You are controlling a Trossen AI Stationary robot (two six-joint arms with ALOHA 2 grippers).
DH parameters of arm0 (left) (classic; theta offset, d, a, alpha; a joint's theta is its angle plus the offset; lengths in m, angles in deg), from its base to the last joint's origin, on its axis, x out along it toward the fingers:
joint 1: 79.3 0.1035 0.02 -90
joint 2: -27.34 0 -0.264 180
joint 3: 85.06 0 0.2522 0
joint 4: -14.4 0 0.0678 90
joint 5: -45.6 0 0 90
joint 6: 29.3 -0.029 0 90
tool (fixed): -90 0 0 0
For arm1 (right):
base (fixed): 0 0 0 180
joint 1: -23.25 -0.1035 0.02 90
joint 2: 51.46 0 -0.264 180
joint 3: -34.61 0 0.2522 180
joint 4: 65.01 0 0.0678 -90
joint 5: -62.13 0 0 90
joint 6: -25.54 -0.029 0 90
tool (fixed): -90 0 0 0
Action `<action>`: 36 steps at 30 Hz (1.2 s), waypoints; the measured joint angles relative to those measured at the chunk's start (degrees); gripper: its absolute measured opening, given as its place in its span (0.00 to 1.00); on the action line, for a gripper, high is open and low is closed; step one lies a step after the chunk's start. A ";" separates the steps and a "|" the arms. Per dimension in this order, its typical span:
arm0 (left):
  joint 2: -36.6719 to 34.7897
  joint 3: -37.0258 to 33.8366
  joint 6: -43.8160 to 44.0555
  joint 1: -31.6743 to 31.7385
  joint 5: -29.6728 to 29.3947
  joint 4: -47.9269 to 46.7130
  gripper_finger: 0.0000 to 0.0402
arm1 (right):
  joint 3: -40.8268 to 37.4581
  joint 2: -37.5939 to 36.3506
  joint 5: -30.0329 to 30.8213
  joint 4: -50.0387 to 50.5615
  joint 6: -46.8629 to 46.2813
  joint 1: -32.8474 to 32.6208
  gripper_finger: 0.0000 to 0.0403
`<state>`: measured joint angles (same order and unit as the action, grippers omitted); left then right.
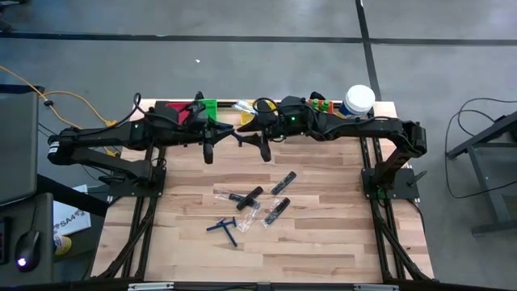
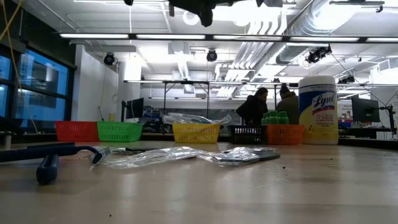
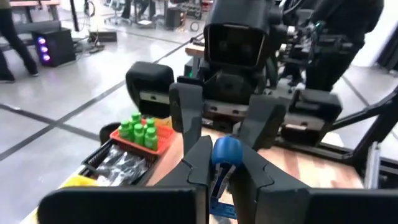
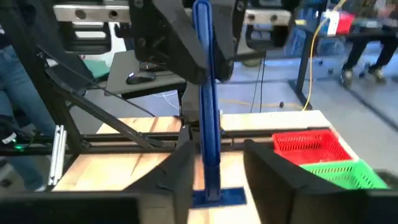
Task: Pick & Place Travel size toiletries
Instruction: Put the blue razor into the red bin
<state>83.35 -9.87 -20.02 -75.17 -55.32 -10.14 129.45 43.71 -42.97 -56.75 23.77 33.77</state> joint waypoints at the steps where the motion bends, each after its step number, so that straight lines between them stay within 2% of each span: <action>1: -0.02 0.00 0.01 -0.01 -0.67 -0.50 0.06 | 0.00 -0.13 -0.01 0.48 -0.92 0.15 0.33; 4: -0.02 0.00 0.02 0.01 -4.35 -2.31 0.06 | 0.00 -1.19 0.15 2.03 -2.47 0.68 0.43; 8: -0.02 0.00 0.71 0.01 -14.65 -7.78 0.06 | 0.00 -4.28 3.63 7.45 -2.87 1.92 0.53; 11: -0.02 0.00 3.73 1.57 -23.31 -13.63 0.06 | 0.00 -6.36 6.58 11.43 -2.67 2.98 0.57; 13: -0.02 0.00 7.32 4.32 -26.05 -18.44 0.06 | 0.00 -8.12 6.90 13.70 -2.64 4.02 0.58; 17: 0.23 0.00 15.67 12.37 -26.72 -28.36 0.06 | 0.02 -11.14 8.12 15.89 -2.55 5.75 0.59; 23: 0.57 0.00 20.91 24.40 -24.80 -38.10 0.07 | 0.02 -13.01 8.27 16.08 -2.55 7.92 0.59; 30: 3.17 0.00 21.16 36.20 -21.02 -44.90 0.07 | 0.02 -12.98 7.68 16.22 -2.38 8.92 0.59; 36: 9.33 0.00 21.15 42.62 -18.83 -46.66 0.07 | 0.00 -13.00 9.45 16.18 1.08 9.08 0.59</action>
<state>92.68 -9.87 1.13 -32.55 -74.14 -56.80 129.45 30.71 -33.52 -40.58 24.85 42.85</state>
